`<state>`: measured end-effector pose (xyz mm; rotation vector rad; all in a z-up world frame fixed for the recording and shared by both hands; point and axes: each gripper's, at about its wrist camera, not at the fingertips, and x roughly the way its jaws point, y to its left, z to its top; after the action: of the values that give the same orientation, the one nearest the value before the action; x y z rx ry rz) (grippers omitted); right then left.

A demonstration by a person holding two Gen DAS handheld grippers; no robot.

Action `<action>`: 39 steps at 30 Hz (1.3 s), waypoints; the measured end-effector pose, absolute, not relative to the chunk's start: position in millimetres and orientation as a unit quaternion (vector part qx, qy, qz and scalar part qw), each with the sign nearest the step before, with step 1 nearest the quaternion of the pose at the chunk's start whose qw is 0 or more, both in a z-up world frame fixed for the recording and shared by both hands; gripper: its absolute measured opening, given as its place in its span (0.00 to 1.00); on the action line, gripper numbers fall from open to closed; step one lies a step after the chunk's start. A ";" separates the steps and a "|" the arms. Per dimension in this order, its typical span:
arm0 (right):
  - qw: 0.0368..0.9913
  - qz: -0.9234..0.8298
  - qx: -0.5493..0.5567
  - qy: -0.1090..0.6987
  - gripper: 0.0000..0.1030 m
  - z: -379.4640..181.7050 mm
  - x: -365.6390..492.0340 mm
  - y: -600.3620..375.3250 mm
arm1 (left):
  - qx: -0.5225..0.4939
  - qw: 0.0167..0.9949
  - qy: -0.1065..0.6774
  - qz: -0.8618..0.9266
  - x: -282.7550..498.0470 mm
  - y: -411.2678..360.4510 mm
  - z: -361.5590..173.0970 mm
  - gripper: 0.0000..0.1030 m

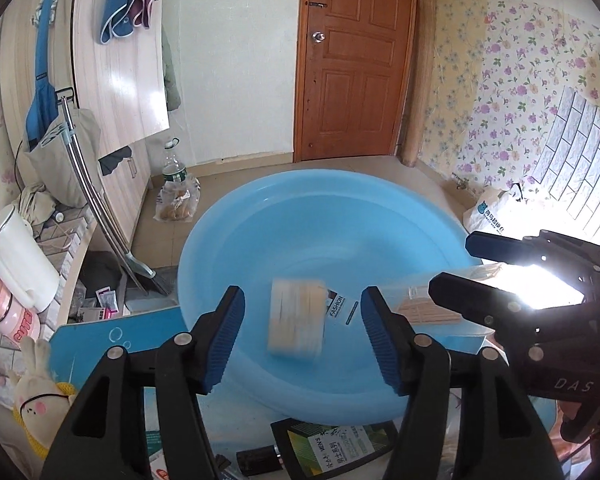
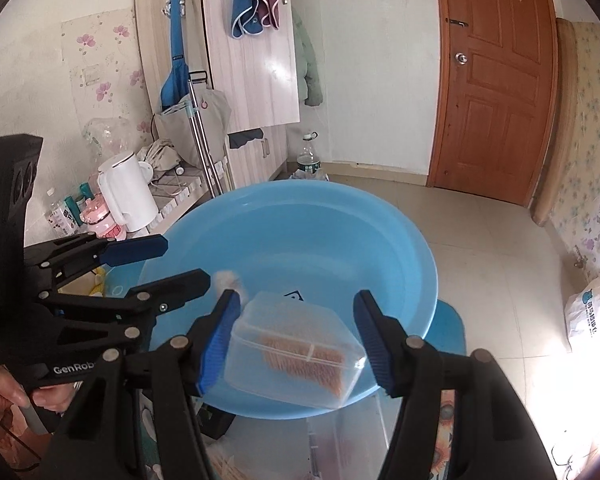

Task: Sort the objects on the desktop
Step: 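Release the tissue pack into the blue basin with left while right drops the stick box in, then grasp the grey printed packet with left while right grasps the frosted plastic box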

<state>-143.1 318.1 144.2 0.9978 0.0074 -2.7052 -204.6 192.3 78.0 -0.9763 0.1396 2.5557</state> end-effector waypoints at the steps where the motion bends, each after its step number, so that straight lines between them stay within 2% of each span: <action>1: 0.129 -0.930 0.343 0.001 0.57 144.1 -142.0 317.0 | -0.350 0.198 0.049 0.914 -203.7 189.7 78.8 0.58; 9: 0.129 -0.932 0.337 0.000 0.58 152.2 -122.7 314.4 | -0.347 0.163 0.042 0.923 -181.0 151.2 86.6 0.60; 14: 0.123 -0.938 0.323 0.008 0.65 159.7 -102.0 316.2 | -0.350 0.141 0.045 0.925 -154.6 126.8 86.2 0.67; 18: 0.111 -0.940 0.321 0.010 0.65 158.8 -84.4 327.8 | -0.356 0.121 0.039 0.926 -130.8 105.5 81.4 0.68; 22: 0.092 -0.935 0.342 0.011 0.66 141.6 -76.5 344.6 | -0.378 0.101 0.021 0.920 -105.4 84.0 67.0 0.69; 25: 0.084 -0.926 0.367 0.011 0.71 116.6 -71.6 355.6 | -0.401 0.095 0.007 0.911 -87.4 74.7 52.3 0.71; 29: 0.071 -0.916 0.395 0.010 0.87 89.5 -69.6 364.4 | -0.435 0.092 -0.018 0.896 -66.4 72.2 29.5 0.80; 39: 0.065 -0.905 0.421 -0.007 0.87 59.7 -75.2 366.9 | -0.470 0.073 0.004 0.880 -54.6 76.8 -12.1 0.81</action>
<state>-75.2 366.9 59.7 1.2704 -0.0199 -2.7303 -54.6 76.8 -12.1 -1.4121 0.0122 2.6425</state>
